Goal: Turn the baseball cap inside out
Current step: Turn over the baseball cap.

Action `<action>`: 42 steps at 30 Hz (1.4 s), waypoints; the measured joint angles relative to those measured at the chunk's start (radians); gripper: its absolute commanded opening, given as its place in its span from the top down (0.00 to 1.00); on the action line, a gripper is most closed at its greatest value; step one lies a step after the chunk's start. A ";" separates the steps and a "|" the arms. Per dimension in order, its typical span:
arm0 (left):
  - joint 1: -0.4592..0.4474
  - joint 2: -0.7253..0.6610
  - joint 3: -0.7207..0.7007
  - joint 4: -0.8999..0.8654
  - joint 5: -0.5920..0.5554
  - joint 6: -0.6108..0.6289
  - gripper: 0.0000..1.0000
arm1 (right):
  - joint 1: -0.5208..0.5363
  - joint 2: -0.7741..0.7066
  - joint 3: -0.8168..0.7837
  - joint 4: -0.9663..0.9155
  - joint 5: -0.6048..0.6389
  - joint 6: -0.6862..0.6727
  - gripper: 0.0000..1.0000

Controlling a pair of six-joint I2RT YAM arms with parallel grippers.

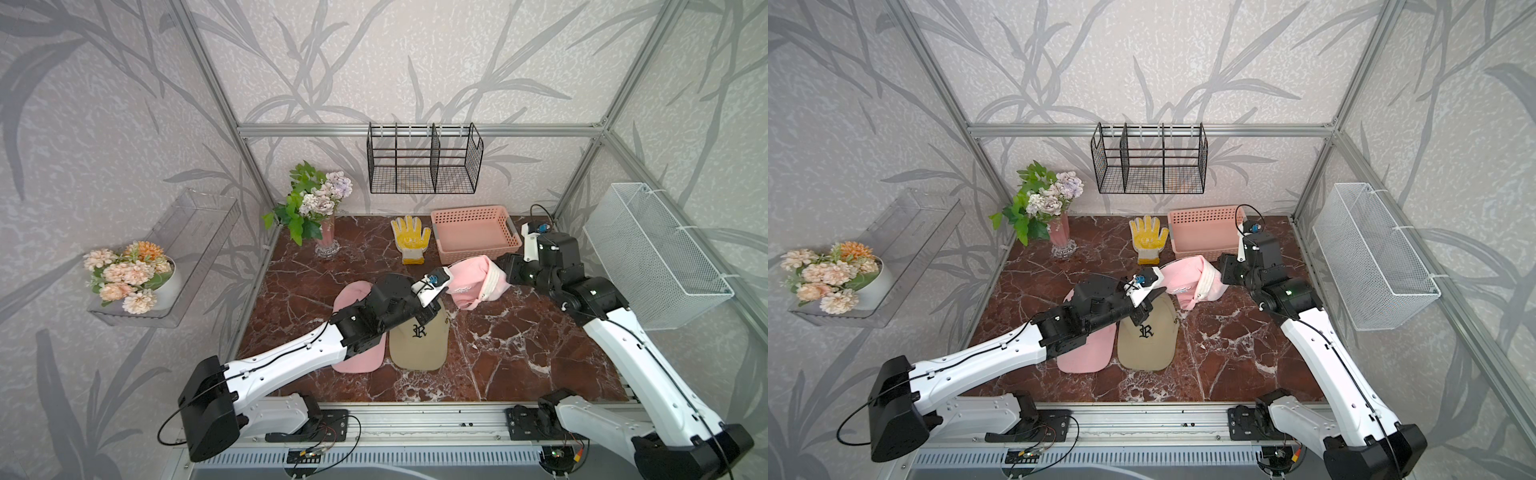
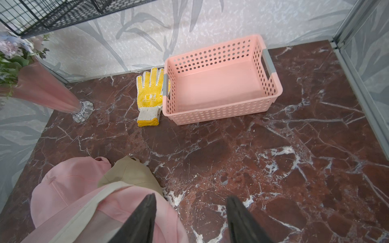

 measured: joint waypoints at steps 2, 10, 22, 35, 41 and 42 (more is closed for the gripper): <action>0.024 0.035 0.032 -0.027 0.038 -0.077 1.00 | 0.000 -0.024 -0.011 0.015 -0.023 -0.021 0.42; 0.131 0.109 0.106 -0.132 0.124 -0.307 1.00 | 0.018 -0.077 -0.055 0.034 -0.070 -0.080 0.41; 0.154 0.113 0.107 -0.171 0.144 -0.450 1.00 | 0.077 -0.099 -0.056 0.062 -0.216 -0.113 0.54; 0.154 0.161 0.147 -0.171 0.231 -0.533 1.00 | 0.263 0.148 -0.050 0.161 -0.312 -0.050 0.91; 0.154 0.161 0.148 -0.172 0.252 -0.542 1.00 | 0.263 0.202 -0.050 0.172 -0.103 0.005 0.90; 0.154 0.161 0.148 -0.173 0.253 -0.544 1.00 | 0.264 0.207 -0.050 0.168 -0.061 0.012 0.90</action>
